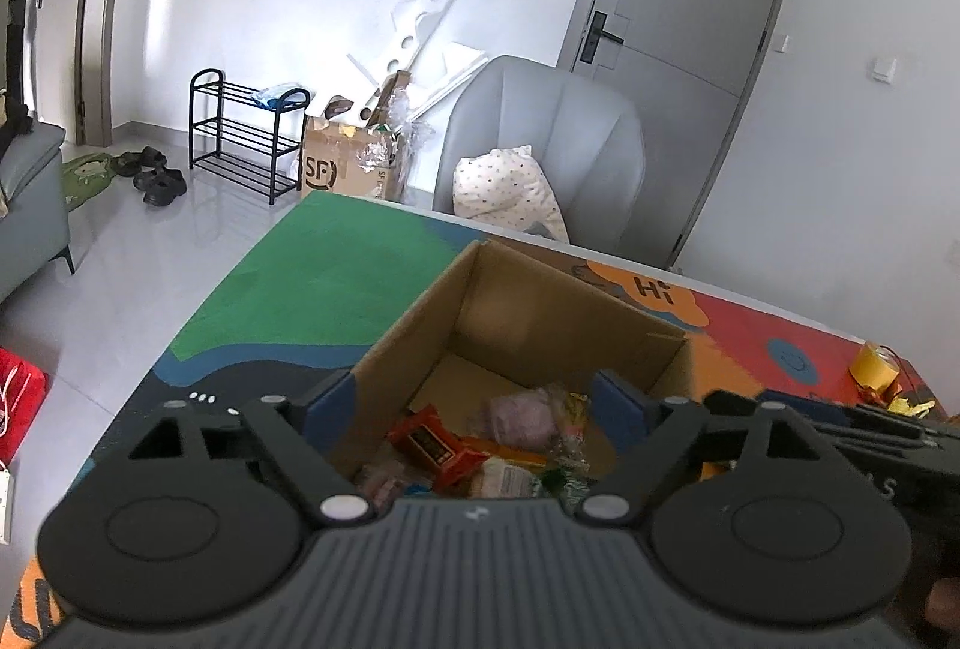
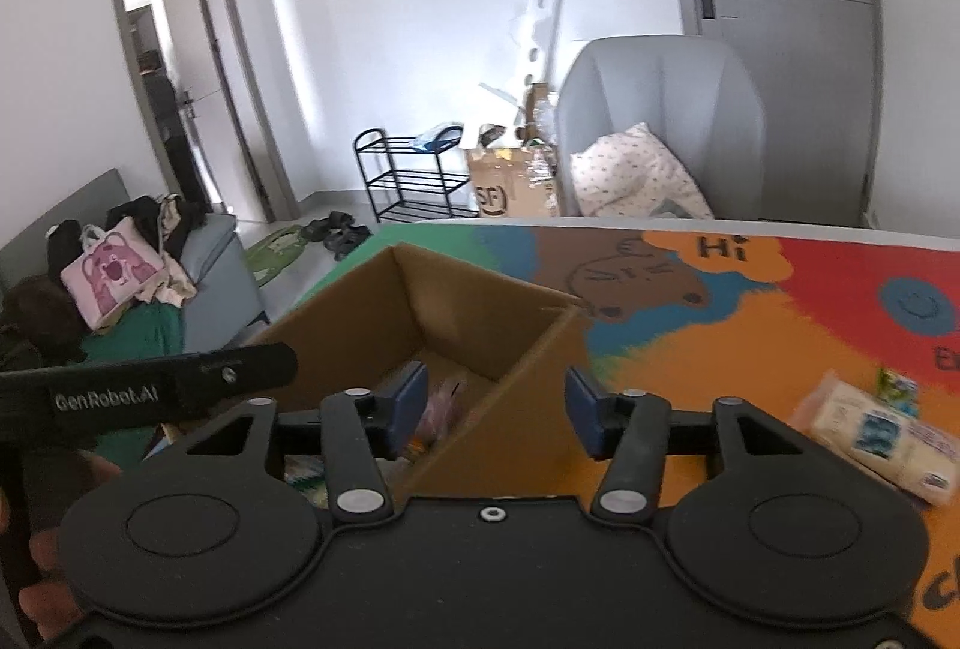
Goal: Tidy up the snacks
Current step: 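Move both tools back over the remaining snacks on the table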
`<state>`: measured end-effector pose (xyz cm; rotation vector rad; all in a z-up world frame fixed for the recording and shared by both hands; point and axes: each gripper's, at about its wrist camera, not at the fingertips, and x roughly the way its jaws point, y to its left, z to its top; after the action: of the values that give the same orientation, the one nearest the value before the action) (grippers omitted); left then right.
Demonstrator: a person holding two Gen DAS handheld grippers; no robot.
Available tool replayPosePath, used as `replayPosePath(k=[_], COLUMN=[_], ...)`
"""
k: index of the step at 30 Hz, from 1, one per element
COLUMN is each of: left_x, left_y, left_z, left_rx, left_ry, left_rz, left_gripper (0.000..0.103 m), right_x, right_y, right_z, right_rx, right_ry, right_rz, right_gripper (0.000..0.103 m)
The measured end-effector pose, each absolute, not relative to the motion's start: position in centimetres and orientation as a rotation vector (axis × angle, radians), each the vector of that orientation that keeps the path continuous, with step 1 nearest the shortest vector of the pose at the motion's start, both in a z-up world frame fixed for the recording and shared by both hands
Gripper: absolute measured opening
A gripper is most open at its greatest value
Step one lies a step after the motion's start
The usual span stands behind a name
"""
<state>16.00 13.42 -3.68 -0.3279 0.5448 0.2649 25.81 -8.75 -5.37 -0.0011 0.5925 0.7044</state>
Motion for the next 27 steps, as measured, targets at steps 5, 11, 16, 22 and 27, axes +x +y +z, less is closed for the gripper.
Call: replayPosePath(k=[5,11,16,22,27], left_x=[16.2,16.3,16.2,16.4,16.6], left_y=[12.2,10.3,8.6,6.7,5.2], left_z=[-3.5,-3.5,-3.3,-2.7,-2.3], left_rx=[-0.310,-0.278,-0.261,-0.247,-0.246], left_ry=[0.540,0.536,0.532,0.527,0.529], left_rz=[0.257,0.240,0.225,0.206,0.181], left_gripper=[0.092,0.096,0.099,0.099,0.099], right_x=[25.9,25.7,25.6,25.7,25.7], right_y=[-10.9,-13.5,-15.5,-17.6,-19.5], right_z=[-5.6,-5.6,-5.8,-5.9,-6.0], right_rx=[0.012,0.048,0.066,0.066,0.082], right_ry=[0.601,0.589,0.584,0.571,0.562], right_rz=[0.662,0.612,0.584,0.552,0.533], right_gripper=[0.062,0.083,0.090,0.096,0.097])
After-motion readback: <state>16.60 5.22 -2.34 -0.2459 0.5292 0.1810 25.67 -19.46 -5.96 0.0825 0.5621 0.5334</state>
